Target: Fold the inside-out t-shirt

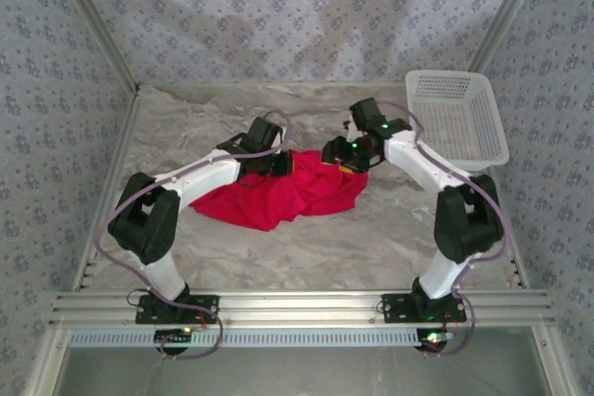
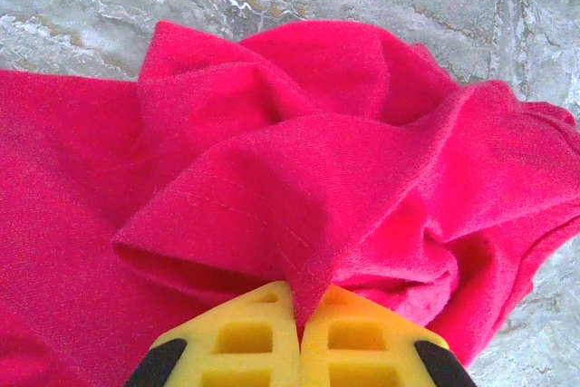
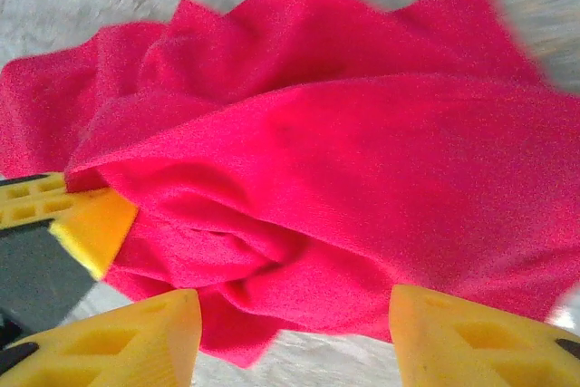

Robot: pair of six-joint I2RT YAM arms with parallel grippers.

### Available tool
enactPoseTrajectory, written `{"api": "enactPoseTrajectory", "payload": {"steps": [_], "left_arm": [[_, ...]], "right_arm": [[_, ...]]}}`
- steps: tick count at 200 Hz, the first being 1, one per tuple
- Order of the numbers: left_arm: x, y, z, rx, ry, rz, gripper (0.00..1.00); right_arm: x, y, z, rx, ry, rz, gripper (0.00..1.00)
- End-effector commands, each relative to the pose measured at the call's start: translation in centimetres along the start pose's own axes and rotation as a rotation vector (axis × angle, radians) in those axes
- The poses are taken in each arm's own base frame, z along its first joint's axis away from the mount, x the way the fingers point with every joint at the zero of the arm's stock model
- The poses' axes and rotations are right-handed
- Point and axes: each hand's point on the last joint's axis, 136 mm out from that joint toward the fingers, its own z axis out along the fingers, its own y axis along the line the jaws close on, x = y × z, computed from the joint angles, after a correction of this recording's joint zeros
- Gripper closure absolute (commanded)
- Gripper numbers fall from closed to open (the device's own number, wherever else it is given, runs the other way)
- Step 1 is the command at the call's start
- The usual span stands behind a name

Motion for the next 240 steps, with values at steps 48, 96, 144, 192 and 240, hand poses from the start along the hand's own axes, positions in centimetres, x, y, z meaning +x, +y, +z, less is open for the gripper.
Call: {"api": "enactPoseTrajectory", "payload": {"steps": [48, 96, 144, 192, 240], "left_arm": [[-6.3, -2.6, -4.9, 0.114, -0.166, -0.03, 1.0], [-6.8, -3.1, -5.8, 0.184, -0.186, -0.054, 1.0], [-5.5, -4.4, -4.4, 0.236, -0.162, -0.037, 0.87], [-5.1, -6.0, -3.7, 0.304, -0.174, -0.019, 0.93], [-5.3, -6.6, -3.3, 0.346, -0.181, -0.044, 0.94]], "right_arm": [[0.2, -8.0, 5.7, 0.182, 0.077, 0.185, 1.0], [-0.7, -12.4, 1.2, 0.237, -0.019, 0.219, 1.0], [-2.0, -5.6, -1.1, 0.064, -0.104, 0.084, 0.87], [-2.4, 3.8, -0.9, -0.242, -0.128, 0.021, 0.47], [-2.7, 5.3, 2.1, -0.297, -0.079, 0.082, 0.4]]}}
